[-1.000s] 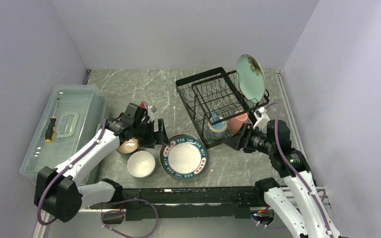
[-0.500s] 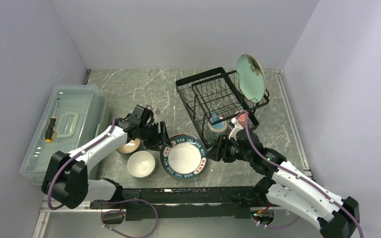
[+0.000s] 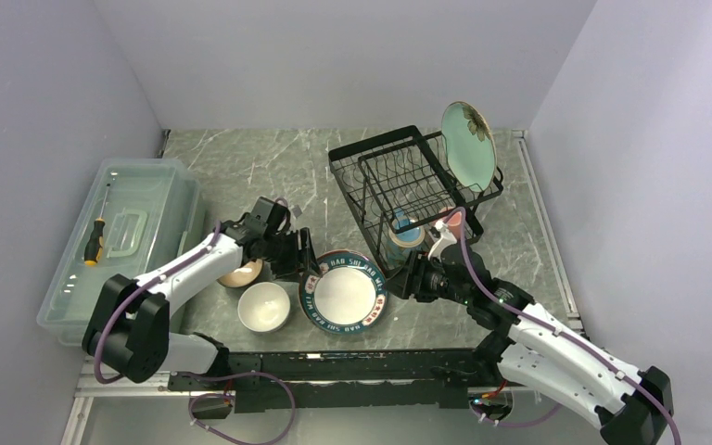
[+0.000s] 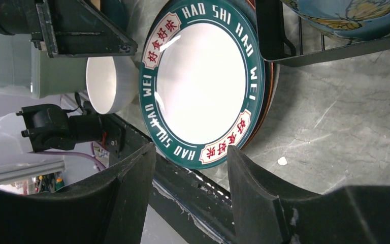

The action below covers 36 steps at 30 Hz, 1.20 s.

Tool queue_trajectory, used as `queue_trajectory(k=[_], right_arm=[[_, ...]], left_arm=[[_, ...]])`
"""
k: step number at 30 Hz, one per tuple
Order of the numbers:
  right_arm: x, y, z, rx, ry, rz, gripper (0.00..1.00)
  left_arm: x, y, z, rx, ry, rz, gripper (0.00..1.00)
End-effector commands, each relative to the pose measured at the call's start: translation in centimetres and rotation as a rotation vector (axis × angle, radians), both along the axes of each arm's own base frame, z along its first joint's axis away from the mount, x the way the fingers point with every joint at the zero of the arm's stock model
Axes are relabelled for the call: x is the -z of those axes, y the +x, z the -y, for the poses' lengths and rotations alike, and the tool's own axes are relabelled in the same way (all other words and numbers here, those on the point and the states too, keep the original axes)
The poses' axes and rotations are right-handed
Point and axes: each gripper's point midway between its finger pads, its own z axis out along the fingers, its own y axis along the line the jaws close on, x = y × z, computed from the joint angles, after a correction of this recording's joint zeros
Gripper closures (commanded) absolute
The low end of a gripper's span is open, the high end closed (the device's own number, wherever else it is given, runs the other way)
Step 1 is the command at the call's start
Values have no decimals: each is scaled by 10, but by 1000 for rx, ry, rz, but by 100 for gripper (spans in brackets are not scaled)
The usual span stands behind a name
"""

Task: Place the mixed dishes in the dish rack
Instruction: Pick up the plate at the center of the board.

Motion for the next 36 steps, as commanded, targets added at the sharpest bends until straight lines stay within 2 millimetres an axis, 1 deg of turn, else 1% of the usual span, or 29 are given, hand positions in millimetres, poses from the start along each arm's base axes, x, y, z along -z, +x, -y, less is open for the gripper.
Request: queue_trajectory(k=[1, 11, 16, 18, 24, 28, 30, 32, 36], right_arm=[[-10, 5, -4, 16, 40, 40, 44], [-12, 4, -4, 14, 42, 46, 44], [-10, 4, -3, 18, 35, 44, 44], [-7, 4, -2, 23, 31, 40, 44], [0, 4, 1, 36, 15, 29, 44], [7, 4, 6, 51, -31, 14, 44], [10, 5, 10, 67, -54, 10, 42], [16, 5, 15, 77, -88, 1, 39], [27, 4, 19, 88, -124, -27, 38]], left_arm=[[5, 3, 1, -3, 8, 13, 36], [15, 1, 4, 6, 17, -2, 43], [15, -1, 8, 16, 9, -1, 51], [16, -2, 10, 22, 8, -5, 55], [20, -7, 15, 36, 2, -15, 73], [22, -8, 18, 39, 1, -17, 78], [24, -9, 19, 43, -1, -20, 79], [25, -9, 21, 48, 0, -23, 80], [29, -10, 25, 56, 3, -28, 84]])
